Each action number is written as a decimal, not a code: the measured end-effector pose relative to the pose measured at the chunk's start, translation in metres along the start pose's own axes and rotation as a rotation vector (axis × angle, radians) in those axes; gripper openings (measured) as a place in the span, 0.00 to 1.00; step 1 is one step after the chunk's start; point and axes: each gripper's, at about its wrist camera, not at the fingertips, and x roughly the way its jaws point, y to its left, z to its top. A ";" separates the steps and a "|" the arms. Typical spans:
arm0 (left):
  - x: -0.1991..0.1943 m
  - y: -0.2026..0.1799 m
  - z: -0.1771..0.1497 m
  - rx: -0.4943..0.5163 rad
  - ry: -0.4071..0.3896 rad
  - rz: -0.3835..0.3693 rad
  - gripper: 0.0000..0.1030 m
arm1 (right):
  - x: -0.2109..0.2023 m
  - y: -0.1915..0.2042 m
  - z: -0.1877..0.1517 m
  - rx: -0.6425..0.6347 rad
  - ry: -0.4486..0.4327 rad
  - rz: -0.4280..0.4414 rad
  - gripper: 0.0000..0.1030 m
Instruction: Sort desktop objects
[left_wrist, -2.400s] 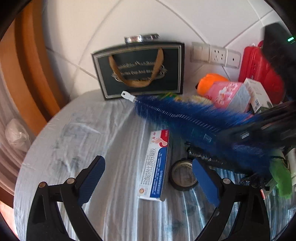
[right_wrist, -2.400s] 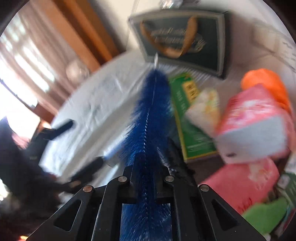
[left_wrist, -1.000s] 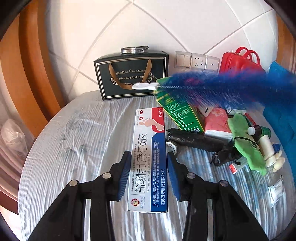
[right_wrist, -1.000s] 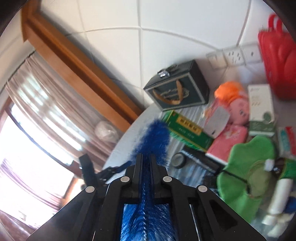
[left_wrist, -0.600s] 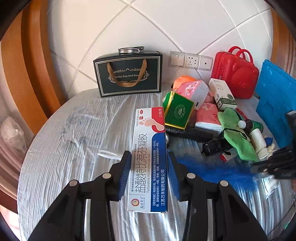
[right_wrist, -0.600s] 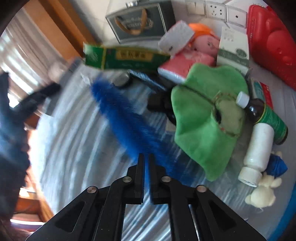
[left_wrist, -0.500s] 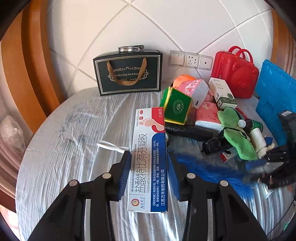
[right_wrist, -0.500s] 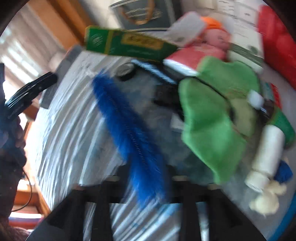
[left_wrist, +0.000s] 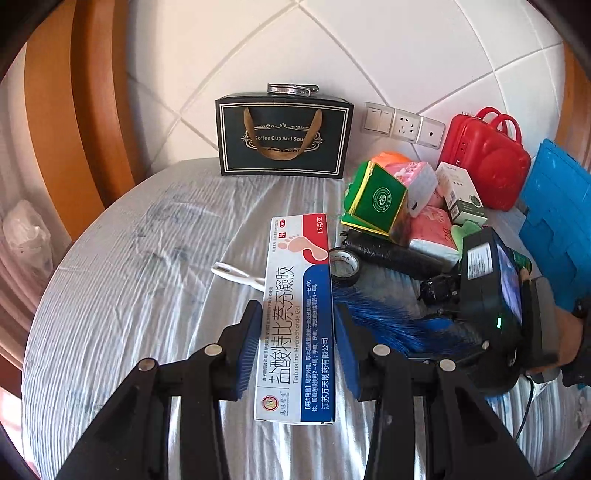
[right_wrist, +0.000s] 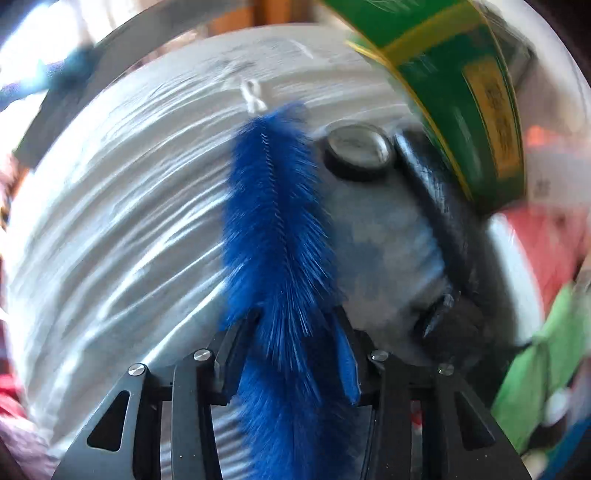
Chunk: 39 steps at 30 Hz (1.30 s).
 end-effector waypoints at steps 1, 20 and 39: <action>0.000 0.000 0.000 0.000 0.001 0.003 0.38 | 0.000 0.003 0.002 -0.011 0.006 -0.007 0.18; -0.079 -0.021 0.016 0.067 -0.114 0.023 0.38 | -0.129 -0.025 -0.032 0.387 -0.198 0.111 0.03; -0.072 -0.018 -0.005 0.031 -0.080 -0.010 0.38 | -0.022 -0.031 -0.047 0.381 -0.135 -0.108 0.52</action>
